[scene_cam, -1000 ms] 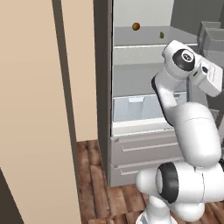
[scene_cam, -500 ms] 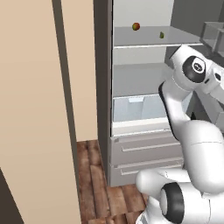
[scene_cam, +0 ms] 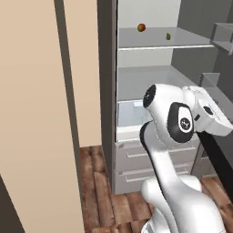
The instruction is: Take the lemon wedge from the fridge and place it on the plate with fish on the dining counter.
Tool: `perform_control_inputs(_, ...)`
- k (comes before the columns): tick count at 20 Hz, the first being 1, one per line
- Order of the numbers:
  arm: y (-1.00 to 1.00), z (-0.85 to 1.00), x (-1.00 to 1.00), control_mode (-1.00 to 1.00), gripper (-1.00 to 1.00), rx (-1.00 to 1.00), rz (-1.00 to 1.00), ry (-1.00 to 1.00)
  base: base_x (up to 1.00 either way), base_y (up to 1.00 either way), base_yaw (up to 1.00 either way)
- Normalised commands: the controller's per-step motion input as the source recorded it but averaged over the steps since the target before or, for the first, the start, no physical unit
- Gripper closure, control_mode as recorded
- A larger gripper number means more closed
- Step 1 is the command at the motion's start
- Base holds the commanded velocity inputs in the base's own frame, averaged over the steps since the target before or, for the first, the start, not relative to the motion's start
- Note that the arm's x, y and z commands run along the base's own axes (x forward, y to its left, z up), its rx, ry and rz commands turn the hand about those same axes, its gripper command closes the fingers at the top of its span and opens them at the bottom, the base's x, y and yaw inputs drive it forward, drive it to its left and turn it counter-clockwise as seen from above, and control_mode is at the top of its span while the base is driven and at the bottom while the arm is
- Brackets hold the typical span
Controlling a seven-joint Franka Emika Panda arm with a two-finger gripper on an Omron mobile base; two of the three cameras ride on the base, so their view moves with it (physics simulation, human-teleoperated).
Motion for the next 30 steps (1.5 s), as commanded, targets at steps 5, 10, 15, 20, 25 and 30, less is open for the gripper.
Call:
perform_control_inputs(5, 0.74, 0.25, 0.03, -1.0, -1.0, 0.08, 0.7, 0.09, 0.0, 0.0, 0.0)
perform_control_inputs(10, 0.27, 0.45, 0.31, -1.0, -1.0, 0.37, 0.61, 0.1, 0.0, 0.0, 0.0)
perform_control_inputs(15, -0.17, 0.51, 0.29, -1.0, -1.0, 0.6, 0.34, 0.23, 0.0, 0.0, 0.0)
perform_control_inputs(20, -0.12, 0.05, 0.38, -1.0, -1.0, 0.09, 0.01, 0.28, 0.0, 0.0, 0.0)
perform_control_inputs(25, -0.37, -0.31, 0.06, -1.0, -1.0, -0.04, 0.03, -0.09, 0.0, 0.0, 0.0)
perform_control_inputs(30, -0.64, -0.14, 0.03, -1.0, -1.0, 0.0, 0.09, -0.07, 0.0, 0.0, 0.0)
